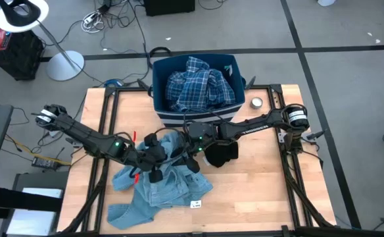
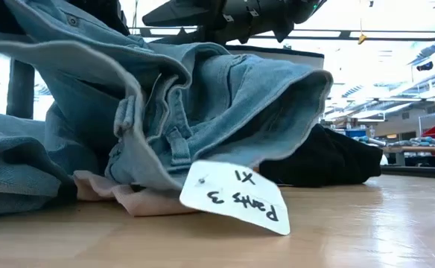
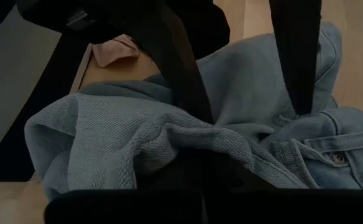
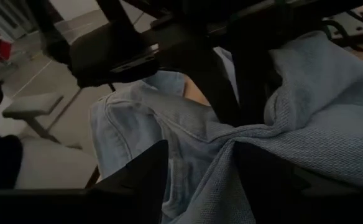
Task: Sort clothes
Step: Put the light blue pants into the blue organizer bin
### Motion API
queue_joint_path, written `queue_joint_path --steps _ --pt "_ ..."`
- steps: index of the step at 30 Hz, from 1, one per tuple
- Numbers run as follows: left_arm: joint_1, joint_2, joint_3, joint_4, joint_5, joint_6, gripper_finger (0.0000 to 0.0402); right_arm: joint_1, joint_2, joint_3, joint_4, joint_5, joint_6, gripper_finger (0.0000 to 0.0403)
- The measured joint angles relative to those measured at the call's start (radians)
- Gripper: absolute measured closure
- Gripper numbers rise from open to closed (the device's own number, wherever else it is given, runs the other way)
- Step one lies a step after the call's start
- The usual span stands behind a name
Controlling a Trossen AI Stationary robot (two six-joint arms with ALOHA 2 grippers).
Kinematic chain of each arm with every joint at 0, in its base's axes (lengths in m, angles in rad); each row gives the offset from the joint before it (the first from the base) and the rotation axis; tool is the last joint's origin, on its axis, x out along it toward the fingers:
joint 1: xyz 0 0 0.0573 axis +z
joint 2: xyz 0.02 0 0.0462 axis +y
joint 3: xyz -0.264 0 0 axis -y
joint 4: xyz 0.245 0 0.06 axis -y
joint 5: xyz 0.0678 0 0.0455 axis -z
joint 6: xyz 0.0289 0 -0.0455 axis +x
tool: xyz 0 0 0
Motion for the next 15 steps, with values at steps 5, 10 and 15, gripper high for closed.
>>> queue_joint_path --steps 5,10,15 --pt "0.006 0.002 -0.002 -0.004 -0.011 -0.002 0.0400 0.002 0.000 0.000 -0.004 0.094 0.033 0.0211" --pt "0.005 0.002 0.002 0.019 -0.006 -0.027 0.0400 -0.009 0.000 -0.001 -0.022 0.189 0.134 0.0214" --pt "0.006 0.002 0.002 0.015 -0.011 -0.027 0.0400 -0.018 0.000 -0.001 -0.032 0.207 0.234 0.0222"
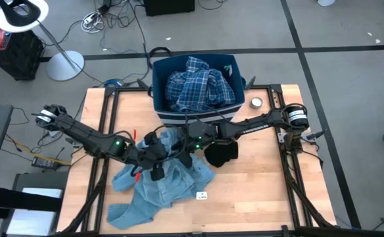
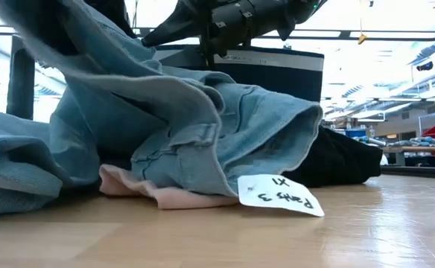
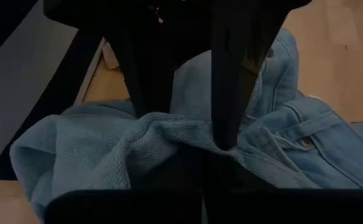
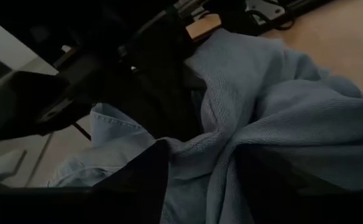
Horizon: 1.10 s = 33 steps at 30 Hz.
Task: Sort clothes
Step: Put the light blue pants into the blue organizer bin
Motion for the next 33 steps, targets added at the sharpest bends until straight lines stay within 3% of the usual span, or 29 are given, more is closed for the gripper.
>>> queue_joint_path --steps 10,15,20,23,27,33 --pt "0.023 -0.002 0.000 -0.002 0.019 0.000 0.0400 0.013 0.006 -0.003 0.051 -0.045 -0.003 0.0262" --pt "0.034 0.001 -0.001 0.006 0.008 0.005 0.0400 0.017 -0.001 0.041 -0.113 0.054 -0.027 0.0268" --pt "0.032 0.000 -0.002 0.003 -0.001 0.006 0.0400 0.014 0.003 0.037 -0.061 0.040 -0.034 0.0272" --pt "0.032 0.000 -0.002 0.000 -0.002 0.006 0.0400 0.012 0.003 0.036 -0.056 0.037 -0.058 0.0301" --pt "0.032 0.000 -0.002 -0.005 -0.002 0.005 0.0400 0.008 0.003 0.036 -0.057 0.040 -0.110 0.0380" --pt "0.028 -0.020 -0.001 -0.040 -0.025 0.020 0.0400 0.007 0.004 0.037 -0.049 0.077 -0.130 0.0393"
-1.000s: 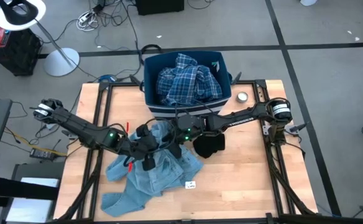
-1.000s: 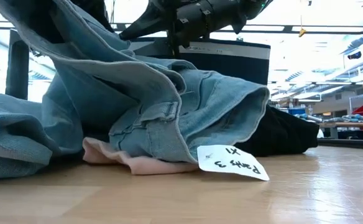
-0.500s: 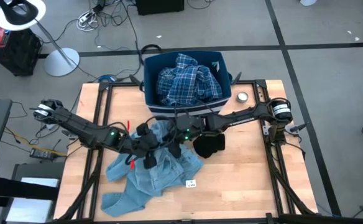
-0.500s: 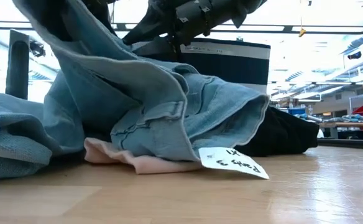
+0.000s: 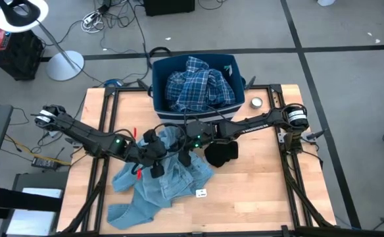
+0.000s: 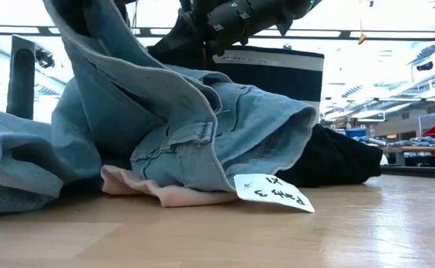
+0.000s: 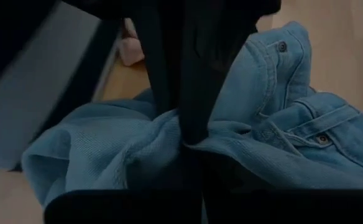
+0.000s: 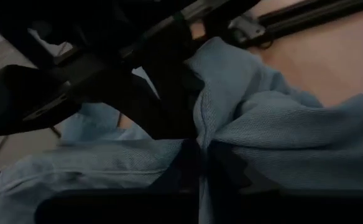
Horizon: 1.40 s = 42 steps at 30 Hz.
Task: Sort clothes
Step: Put the light blue pants into the blue organizer bin
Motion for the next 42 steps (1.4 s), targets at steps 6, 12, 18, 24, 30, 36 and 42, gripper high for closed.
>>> queue_joint_path --steps 6,12,18,24,30,36,42 --pt "-0.028 -0.125 0.010 -0.022 -0.055 -0.019 0.0400 -0.008 0.003 -0.001 -0.022 0.040 -0.008 0.0394" --pt "-0.084 -0.246 0.008 -0.058 -0.060 -0.017 0.0400 -0.009 0.003 -0.002 -0.035 0.048 -0.010 0.0394" --pt "-0.139 -0.323 0.005 -0.211 -0.178 -0.100 0.0400 0.009 -0.011 0.052 -0.094 0.049 -0.071 0.0394" --pt "-0.169 -0.364 0.004 -0.383 -0.255 -0.232 0.0400 0.021 -0.030 0.189 -0.264 0.056 -0.145 0.0394" --pt "-0.203 -0.371 -0.002 -0.489 -0.330 -0.335 0.0400 0.025 -0.030 0.354 -0.466 0.128 -0.218 0.0394" --pt "-0.254 -0.387 -0.077 -0.485 -0.378 -0.410 0.0400 0.025 -0.030 0.505 -0.590 0.132 -0.258 0.0394" --pt "-0.312 -0.462 -0.203 -0.415 -0.432 -0.497 0.0400 0.025 -0.030 0.639 -0.702 0.174 -0.296 0.0394"
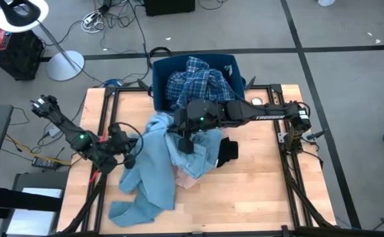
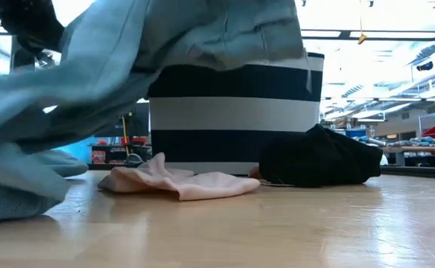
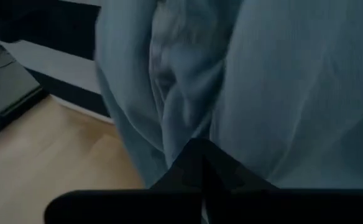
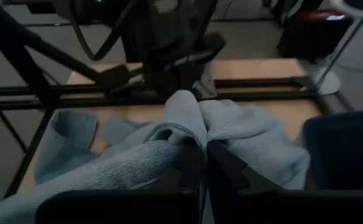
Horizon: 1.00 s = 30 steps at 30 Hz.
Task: Sort clothes
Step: Put the light blue pants into the blue organizer bin
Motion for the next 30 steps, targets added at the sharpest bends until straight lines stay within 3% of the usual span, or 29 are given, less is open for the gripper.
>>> queue_joint_path --steps 8,15,22,30 --pt "-0.027 -0.124 -0.126 0.118 -0.062 -0.017 0.0400 -0.020 0.002 0.178 -0.046 0.044 -0.068 0.0395" --pt "-0.029 -0.146 -0.222 0.163 -0.060 -0.051 0.0400 -0.066 -0.006 0.346 -0.014 0.084 -0.124 0.0395" --pt "-0.029 -0.145 -0.260 0.212 -0.060 -0.070 0.0400 -0.129 -0.045 0.346 0.104 0.082 -0.178 0.0395" --pt "-0.029 -0.184 -0.255 0.296 -0.072 0.072 0.0400 -0.252 -0.072 0.351 0.092 0.128 -0.184 0.0395"
